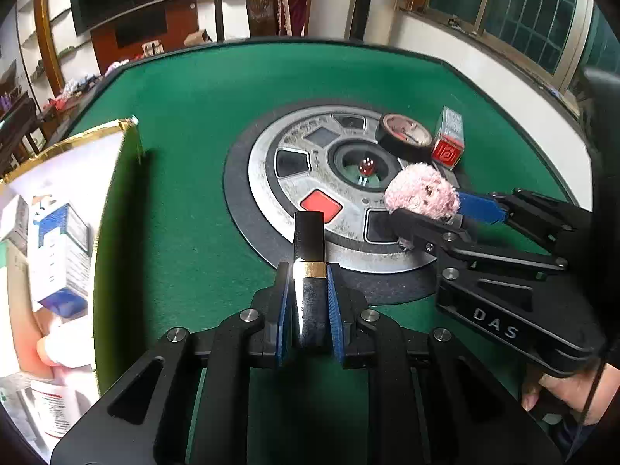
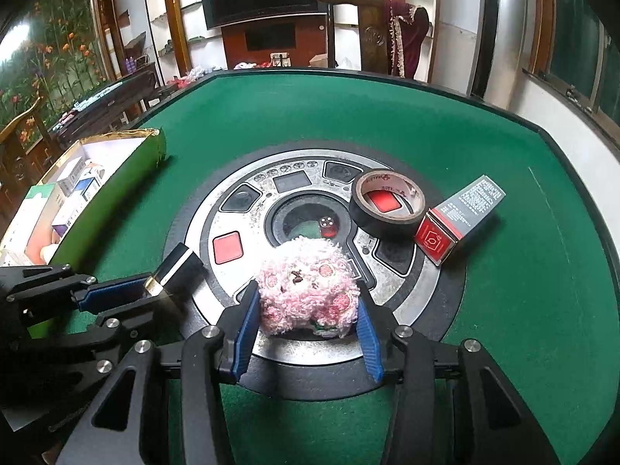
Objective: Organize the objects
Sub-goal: 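Carry the black tube into the tray with the left tool while the right tool carries the pink toy there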
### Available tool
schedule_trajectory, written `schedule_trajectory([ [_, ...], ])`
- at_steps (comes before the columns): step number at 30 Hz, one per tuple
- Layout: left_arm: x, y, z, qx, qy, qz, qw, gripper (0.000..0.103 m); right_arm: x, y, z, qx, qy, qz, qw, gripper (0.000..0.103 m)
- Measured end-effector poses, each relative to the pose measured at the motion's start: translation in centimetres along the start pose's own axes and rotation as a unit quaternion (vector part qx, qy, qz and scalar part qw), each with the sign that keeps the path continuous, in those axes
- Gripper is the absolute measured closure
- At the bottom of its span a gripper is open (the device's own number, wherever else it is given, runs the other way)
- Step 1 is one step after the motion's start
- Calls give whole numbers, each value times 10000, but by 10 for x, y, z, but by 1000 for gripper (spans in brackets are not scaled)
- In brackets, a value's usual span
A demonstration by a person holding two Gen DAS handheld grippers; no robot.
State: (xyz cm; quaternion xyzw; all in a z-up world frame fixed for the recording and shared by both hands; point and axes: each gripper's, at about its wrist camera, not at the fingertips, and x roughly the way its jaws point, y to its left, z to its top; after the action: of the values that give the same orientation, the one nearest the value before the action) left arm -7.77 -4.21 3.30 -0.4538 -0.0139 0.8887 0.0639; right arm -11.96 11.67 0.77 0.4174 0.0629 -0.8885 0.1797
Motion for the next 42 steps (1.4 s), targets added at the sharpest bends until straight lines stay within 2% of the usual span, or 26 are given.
schedule_trajectory([
  [11, -34, 7, 3, -17, -397, -60, 9992, 86, -8, 2, 2, 107, -133, 33, 9998, 57],
  [24, -57, 21, 6, -200, -635, -148, 9977, 86, -27, 31, 2, 84, -291, 291, 9991, 57],
  [33, -77, 63, 11, -655, -820, -127, 9944, 86, -39, 61, 1, -56, -366, 636, 9973, 57],
  [42, -87, 124, 16, -1285, -837, -35, 9882, 86, -60, 133, -3, -695, -472, 1232, 9888, 57],
])
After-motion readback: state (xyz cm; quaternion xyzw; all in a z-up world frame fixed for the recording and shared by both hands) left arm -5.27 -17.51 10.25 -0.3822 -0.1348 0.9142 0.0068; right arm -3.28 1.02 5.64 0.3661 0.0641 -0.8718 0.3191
